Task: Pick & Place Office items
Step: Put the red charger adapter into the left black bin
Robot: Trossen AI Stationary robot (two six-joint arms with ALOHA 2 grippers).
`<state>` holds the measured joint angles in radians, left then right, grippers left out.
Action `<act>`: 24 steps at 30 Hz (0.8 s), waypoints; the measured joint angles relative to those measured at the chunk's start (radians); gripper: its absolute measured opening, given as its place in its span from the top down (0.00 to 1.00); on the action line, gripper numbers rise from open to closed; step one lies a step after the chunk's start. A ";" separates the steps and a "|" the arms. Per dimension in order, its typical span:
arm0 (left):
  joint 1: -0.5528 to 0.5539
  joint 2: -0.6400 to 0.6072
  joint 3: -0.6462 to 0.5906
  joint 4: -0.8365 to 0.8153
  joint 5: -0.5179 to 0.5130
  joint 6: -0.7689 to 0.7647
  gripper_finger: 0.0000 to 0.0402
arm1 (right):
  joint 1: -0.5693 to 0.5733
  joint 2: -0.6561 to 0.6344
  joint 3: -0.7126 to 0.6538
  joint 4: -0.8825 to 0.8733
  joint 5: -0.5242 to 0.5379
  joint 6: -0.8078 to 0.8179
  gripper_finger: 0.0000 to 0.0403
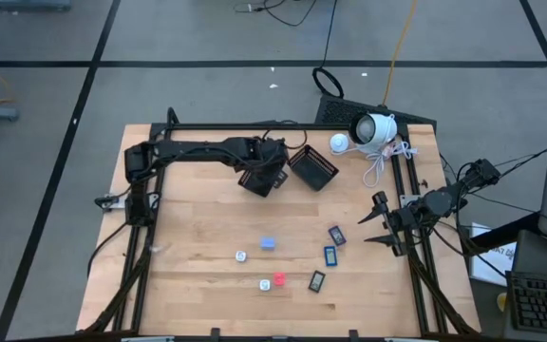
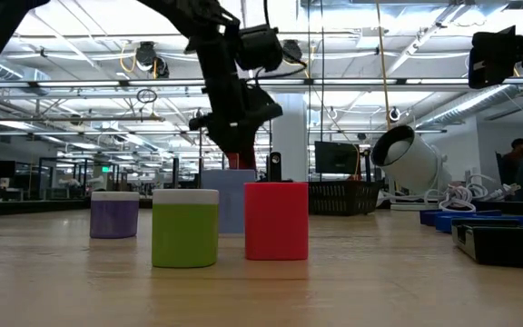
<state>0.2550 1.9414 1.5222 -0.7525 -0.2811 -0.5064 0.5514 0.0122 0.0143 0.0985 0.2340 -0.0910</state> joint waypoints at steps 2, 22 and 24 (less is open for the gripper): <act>0.000 0.012 0.000 -0.001 0.002 0.000 0.70 | 0.000 0.000 0.000 0.000 0.000 0.000 0.44; 0.009 0.099 0.000 0.072 0.020 -0.005 0.69 | 0.000 0.001 0.000 0.001 0.000 0.000 0.44; 0.008 0.102 0.000 0.067 0.021 -0.005 0.69 | 0.000 0.001 0.000 0.001 0.000 0.000 0.44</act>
<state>0.2634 2.0430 1.5219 -0.6859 -0.2603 -0.5114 0.5514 0.0132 0.0141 0.0998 0.2340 -0.0910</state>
